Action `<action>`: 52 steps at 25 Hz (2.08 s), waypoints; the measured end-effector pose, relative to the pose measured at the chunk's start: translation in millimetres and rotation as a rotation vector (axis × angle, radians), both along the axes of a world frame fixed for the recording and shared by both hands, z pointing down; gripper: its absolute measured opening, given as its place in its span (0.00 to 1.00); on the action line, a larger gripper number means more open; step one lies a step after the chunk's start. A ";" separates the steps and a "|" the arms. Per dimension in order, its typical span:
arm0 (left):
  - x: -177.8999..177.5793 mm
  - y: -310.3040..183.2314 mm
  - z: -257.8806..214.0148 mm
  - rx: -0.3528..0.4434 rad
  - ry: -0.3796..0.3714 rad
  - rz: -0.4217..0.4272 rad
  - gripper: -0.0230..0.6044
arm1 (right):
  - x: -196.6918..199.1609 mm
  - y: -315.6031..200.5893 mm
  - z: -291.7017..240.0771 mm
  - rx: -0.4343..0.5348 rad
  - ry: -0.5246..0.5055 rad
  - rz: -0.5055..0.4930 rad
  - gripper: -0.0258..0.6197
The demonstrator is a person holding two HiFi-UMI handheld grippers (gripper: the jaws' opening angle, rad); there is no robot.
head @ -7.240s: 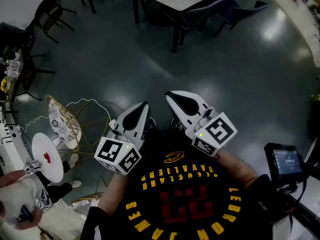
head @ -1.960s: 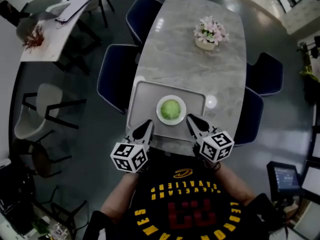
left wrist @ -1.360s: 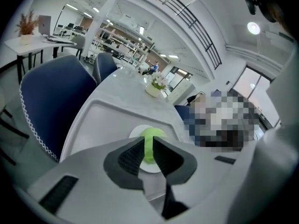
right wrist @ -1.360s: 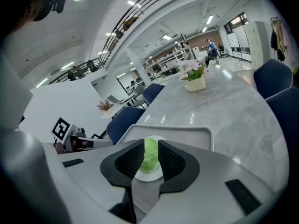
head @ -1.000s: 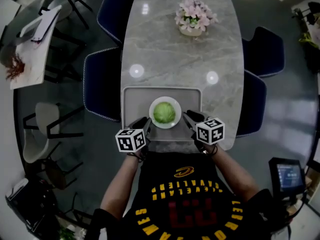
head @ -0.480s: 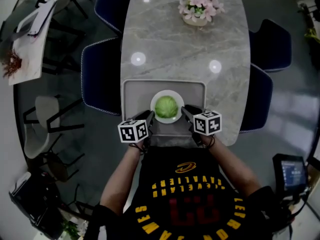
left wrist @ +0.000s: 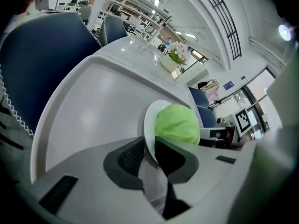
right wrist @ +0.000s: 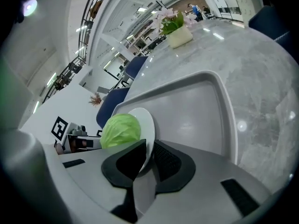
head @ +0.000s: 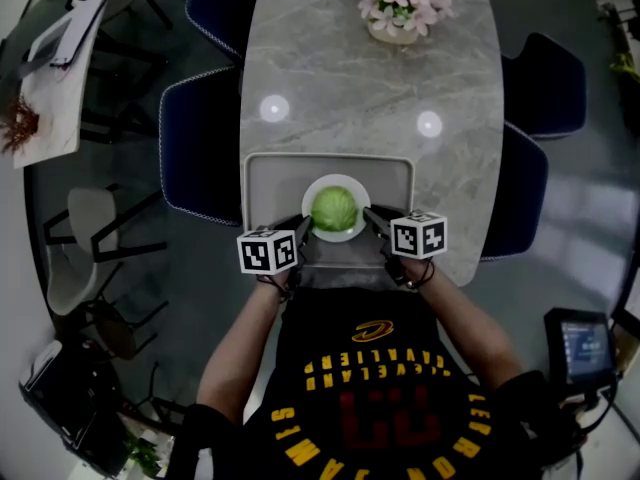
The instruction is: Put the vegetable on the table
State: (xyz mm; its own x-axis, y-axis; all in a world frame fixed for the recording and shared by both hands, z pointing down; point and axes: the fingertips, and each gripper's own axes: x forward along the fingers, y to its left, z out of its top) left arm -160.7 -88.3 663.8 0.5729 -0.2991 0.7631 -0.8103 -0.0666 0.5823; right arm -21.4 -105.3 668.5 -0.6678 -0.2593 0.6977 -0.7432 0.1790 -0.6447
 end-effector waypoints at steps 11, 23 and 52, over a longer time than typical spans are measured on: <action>-0.8 -1.7 -13.9 -0.021 -0.030 0.013 0.12 | -0.3 2.6 -16.5 0.013 -0.009 0.040 0.12; 13.2 -18.5 -35.9 -0.020 -0.023 0.069 0.12 | 13.5 -20.1 -43.0 0.049 -0.016 0.094 0.11; 32.7 -149.3 -62.6 0.000 0.030 0.118 0.11 | 35.0 -143.1 -73.3 0.064 -0.097 0.165 0.10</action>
State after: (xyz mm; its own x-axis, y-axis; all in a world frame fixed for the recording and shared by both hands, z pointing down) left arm -128.0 -237.6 601.2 0.6267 -0.2284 0.7451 -0.7791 -0.1604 0.6061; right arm 13.5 -248.4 595.2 -0.6758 -0.4126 0.6107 -0.7007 0.1029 -0.7060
